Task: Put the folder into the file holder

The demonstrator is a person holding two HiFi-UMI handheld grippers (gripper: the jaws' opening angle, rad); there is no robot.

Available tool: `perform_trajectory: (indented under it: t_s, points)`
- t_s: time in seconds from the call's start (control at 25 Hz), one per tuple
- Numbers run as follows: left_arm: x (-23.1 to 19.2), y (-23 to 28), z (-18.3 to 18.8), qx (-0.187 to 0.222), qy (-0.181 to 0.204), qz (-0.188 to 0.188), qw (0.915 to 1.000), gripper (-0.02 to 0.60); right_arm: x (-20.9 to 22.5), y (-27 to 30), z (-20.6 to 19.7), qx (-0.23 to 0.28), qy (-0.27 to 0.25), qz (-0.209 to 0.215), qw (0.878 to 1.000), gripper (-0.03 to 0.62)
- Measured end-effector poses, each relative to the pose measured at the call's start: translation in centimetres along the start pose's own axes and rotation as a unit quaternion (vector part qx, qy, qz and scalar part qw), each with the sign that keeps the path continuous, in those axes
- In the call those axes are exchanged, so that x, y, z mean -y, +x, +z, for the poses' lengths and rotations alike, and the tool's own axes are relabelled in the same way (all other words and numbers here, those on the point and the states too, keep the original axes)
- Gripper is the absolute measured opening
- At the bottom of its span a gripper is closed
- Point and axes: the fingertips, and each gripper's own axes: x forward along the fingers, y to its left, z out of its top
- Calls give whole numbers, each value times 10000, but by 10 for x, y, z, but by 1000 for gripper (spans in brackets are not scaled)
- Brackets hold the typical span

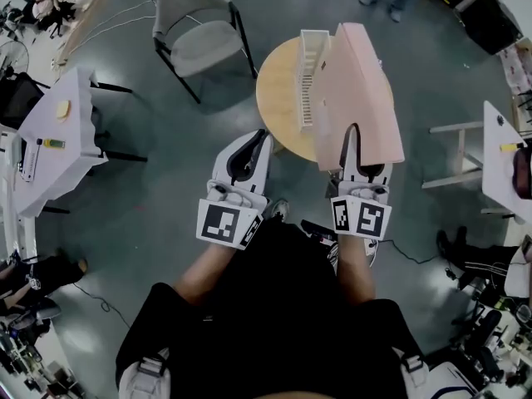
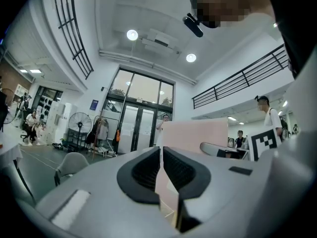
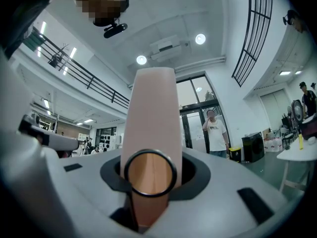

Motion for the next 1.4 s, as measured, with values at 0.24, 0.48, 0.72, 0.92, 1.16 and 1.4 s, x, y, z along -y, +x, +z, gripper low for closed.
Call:
perform_trajectory:
  t_s: [0.24,0.48,0.72,0.92,1.16,1.4]
  points:
    - [-9,23,-6,16,5,-62,10000,23,5,23,-11,179,-98,-34,9998,124]
    - [-27,40,-13,-1,34,-98,9999,23,2,47,-27,381,-141,-43,9992,124]
    - [-42,53,-22,-66,6,-189,9998,21,-2,65,-35,573,-250,-59,9980,125]
    - [-49,67,-33,-111,-37,-260,9996,21,2,76,-47,676,-206,-134,9974,126]
    - [-53,81,-52,-163,-54,-320,9993,20,5,86,-62,751,-234,-150,9968,126]
    - [-53,95,-68,-177,-76,-327,9993,19,8,92,-72,865,-225,-79,9960,126]
